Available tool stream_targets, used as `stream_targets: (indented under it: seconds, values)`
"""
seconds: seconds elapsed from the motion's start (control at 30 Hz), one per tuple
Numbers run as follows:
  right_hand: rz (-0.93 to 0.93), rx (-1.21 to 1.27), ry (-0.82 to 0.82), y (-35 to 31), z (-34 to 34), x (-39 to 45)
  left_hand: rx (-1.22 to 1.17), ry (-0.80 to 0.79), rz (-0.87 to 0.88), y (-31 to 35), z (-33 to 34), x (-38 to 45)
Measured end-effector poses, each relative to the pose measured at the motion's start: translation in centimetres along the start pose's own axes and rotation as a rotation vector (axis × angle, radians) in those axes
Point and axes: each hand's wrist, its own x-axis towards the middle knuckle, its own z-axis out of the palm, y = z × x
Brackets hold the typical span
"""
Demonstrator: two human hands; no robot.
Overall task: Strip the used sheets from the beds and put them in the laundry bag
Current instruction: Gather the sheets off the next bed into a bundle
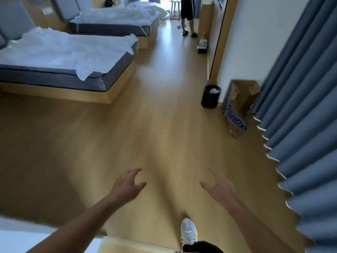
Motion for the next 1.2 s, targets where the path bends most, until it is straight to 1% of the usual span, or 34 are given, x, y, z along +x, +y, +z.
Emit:
stream_targets:
  seconds: [0.17, 0.27, 0.4, 0.57, 0.67, 0.83, 0.93, 1.03, 1.2]
  values:
    - [-0.067, -0.009, 0.001, -6.2, -7.1, 12.4, -0.039, 0.115, -0.043, 5.3, -6.8, 10.4]
    - [-0.082, -0.036, -0.018, -9.5, -9.2, 18.6, -0.07, 0.153, -0.056, 6.7, -9.4, 16.2]
    - [-0.096, -0.043, -0.055, -13.6, -9.7, 27.7, -0.093, 0.117, -0.074, 6.9, -11.3, 25.5]
    - [-0.064, -0.038, -0.012, -19.1, -10.3, 39.1, -0.103, 0.059, -0.048, 6.7, -14.0, 39.3]
    - [-0.034, -0.07, -0.01, -23.8, -11.7, 46.1, -0.133, 0.026, -0.04, 7.2, -17.8, 47.9]
    - [-0.081, -0.069, 0.042, -33.2, -14.5, 55.9, -0.14, 0.048, -0.007, 7.9, -26.3, 59.4]
    - [-0.095, -0.085, -0.001, -37.7, -14.3, 61.7, -0.164, 0.076, -0.041, 7.3, -30.1, 64.4]
    - [-0.126, -0.12, -0.052, -41.9, -13.1, 68.4, -0.171, 0.07, -0.096, 5.6, -32.3, 69.5]
    - [-0.248, -0.125, -0.12, -50.1, -10.5, 81.6, -0.208, 0.112, -0.263, 2.1, -35.9, 79.3]
